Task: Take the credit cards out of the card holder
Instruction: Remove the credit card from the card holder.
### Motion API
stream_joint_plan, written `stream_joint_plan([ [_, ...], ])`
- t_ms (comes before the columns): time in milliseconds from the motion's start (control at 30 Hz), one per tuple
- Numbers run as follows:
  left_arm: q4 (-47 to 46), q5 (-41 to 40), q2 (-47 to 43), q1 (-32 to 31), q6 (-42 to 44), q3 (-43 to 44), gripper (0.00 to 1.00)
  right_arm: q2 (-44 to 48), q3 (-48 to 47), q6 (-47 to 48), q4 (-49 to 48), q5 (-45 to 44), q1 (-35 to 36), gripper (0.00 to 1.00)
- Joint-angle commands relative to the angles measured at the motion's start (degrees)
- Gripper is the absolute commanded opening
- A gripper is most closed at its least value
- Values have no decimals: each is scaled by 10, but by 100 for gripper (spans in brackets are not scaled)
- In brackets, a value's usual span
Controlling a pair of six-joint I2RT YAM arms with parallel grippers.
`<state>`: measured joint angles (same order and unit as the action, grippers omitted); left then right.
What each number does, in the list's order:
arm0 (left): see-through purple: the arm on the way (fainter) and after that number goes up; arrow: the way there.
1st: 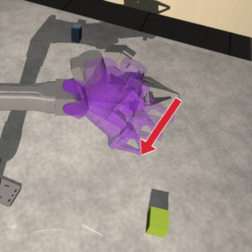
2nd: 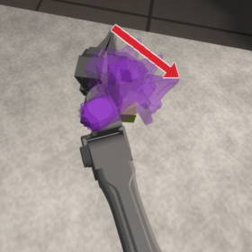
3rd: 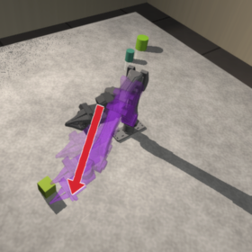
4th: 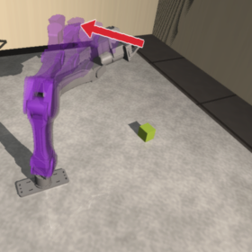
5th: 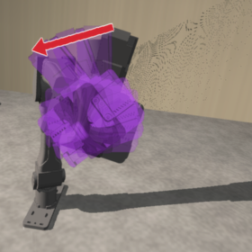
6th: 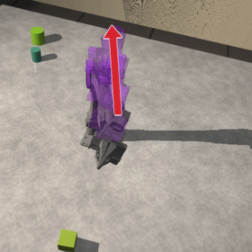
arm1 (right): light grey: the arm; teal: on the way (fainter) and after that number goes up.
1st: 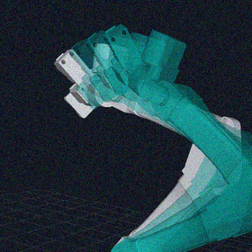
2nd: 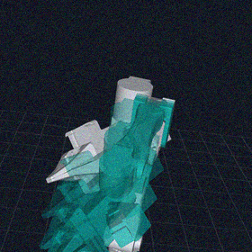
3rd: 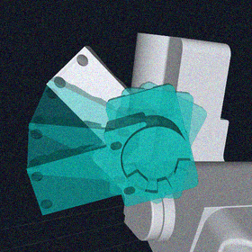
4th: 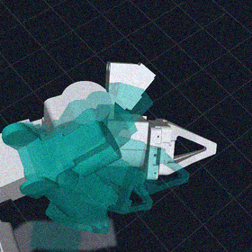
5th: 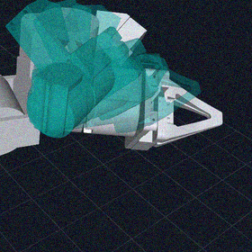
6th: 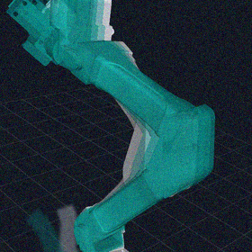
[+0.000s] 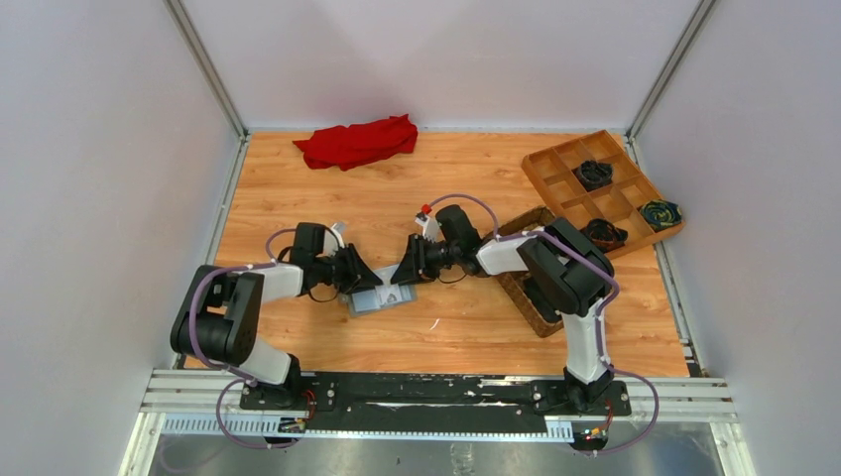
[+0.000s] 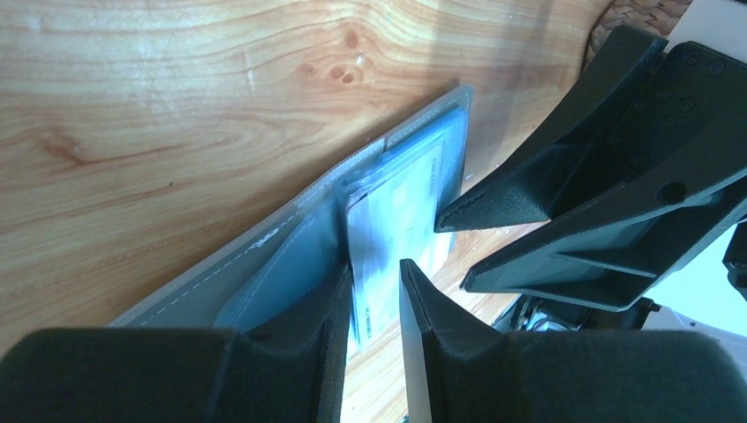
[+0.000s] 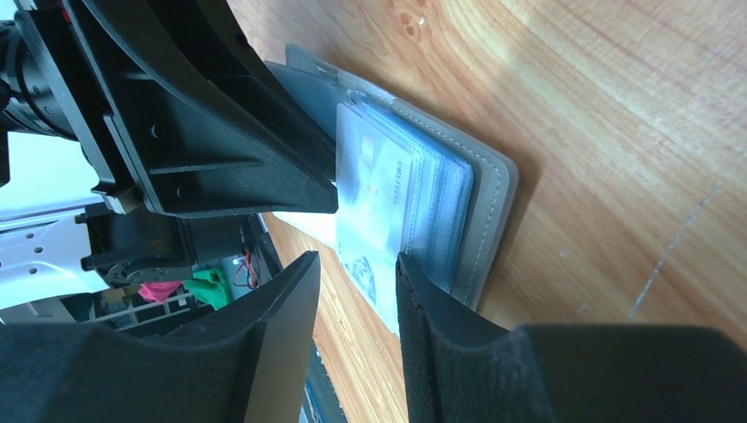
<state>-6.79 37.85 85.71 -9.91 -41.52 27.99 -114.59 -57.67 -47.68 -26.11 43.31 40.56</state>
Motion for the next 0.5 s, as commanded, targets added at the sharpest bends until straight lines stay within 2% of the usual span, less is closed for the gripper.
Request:
stream_joint_plan([
  [0,-13,30,-15,-5,1,-14,25,-27,12,-11,-15,-2,4,42],
  [133,-34,30,-23,-5,1,-27,13,-23,16,-7,-8,-10,3,41],
  [233,-46,29,-23,-5,11,-27,8,-19,23,-5,-3,-17,-4,41],
  [333,-72,49,-6,-7,4,-17,8,-7,39,-3,-2,-25,-16,41],
  [467,-85,47,14,-21,11,5,13,9,55,4,3,-29,-32,41],
])
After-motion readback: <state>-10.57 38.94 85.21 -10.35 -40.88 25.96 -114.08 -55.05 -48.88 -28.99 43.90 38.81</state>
